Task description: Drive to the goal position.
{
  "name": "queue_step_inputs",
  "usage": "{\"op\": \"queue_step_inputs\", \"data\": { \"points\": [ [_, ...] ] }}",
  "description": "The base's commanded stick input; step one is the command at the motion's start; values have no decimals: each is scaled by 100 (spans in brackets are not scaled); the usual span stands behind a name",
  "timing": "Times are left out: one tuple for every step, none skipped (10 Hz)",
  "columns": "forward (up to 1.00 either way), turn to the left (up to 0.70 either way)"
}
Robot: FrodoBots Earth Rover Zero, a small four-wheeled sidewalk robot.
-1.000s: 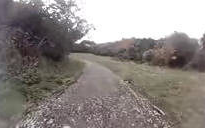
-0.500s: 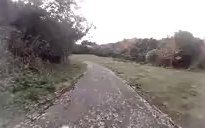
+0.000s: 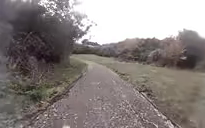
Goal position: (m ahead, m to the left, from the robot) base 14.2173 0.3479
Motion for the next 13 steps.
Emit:
{"op": "queue_step_inputs", "data": {
  "points": [
    [100, 0],
    [100, 0],
    [100, 0],
    [100, -29],
    [100, -26],
    [100, -4],
    [100, 0],
    [100, 0],
    [100, 0],
    [100, 0],
    [100, 0],
    [100, 0],
    [100, 0]
  ]
}}
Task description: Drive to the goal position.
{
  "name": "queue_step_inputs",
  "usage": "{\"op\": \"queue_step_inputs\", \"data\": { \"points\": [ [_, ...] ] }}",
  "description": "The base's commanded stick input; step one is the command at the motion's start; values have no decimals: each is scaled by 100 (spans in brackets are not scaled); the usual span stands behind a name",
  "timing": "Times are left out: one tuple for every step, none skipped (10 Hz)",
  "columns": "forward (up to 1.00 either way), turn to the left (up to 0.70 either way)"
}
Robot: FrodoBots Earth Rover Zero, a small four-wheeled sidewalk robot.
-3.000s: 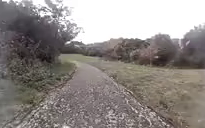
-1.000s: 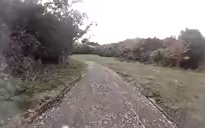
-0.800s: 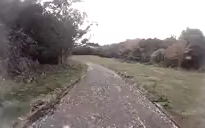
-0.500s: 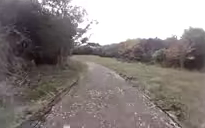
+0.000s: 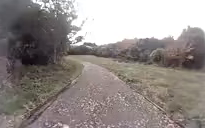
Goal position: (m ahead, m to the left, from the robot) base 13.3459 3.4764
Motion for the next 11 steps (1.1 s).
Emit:
{"op": "queue_step_inputs", "data": {
  "points": [
    [100, 0],
    [100, 0],
    [100, 0],
    [100, 0],
    [100, 0],
    [100, 8],
    [100, 22],
    [100, 9],
    [100, 0],
    [100, 0],
    [100, 0]
  ]
}}
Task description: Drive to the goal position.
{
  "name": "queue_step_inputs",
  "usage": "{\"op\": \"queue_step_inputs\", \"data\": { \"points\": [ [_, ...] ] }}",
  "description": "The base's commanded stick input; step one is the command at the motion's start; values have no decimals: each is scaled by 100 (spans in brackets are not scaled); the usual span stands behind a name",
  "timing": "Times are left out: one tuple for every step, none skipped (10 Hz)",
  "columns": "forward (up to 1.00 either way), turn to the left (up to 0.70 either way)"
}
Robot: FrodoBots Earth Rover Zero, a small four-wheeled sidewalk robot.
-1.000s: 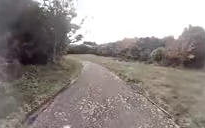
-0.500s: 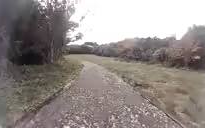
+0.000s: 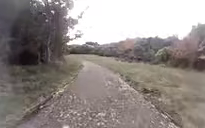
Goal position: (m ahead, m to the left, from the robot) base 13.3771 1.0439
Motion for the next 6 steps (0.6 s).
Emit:
{"op": "queue_step_inputs", "data": {
  "points": [
    [100, 0],
    [100, 0],
    [100, 0],
    [100, 0],
    [100, 0],
    [100, 0]
  ]
}}
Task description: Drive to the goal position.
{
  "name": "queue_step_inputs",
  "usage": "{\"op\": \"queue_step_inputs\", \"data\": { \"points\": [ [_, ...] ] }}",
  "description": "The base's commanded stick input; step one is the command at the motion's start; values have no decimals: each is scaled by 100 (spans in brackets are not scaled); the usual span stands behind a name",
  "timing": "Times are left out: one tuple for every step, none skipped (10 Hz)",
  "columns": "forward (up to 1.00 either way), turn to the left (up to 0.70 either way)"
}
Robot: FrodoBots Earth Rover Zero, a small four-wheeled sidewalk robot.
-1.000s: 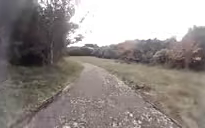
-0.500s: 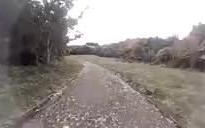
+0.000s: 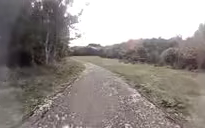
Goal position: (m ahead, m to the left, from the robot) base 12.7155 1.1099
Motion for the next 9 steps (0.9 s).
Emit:
{"op": "queue_step_inputs", "data": {
  "points": [
    [100, 0],
    [100, 0],
    [100, 0],
    [100, 0],
    [100, 0],
    [100, 0],
    [100, 0],
    [100, 0],
    [100, 0]
  ]
}}
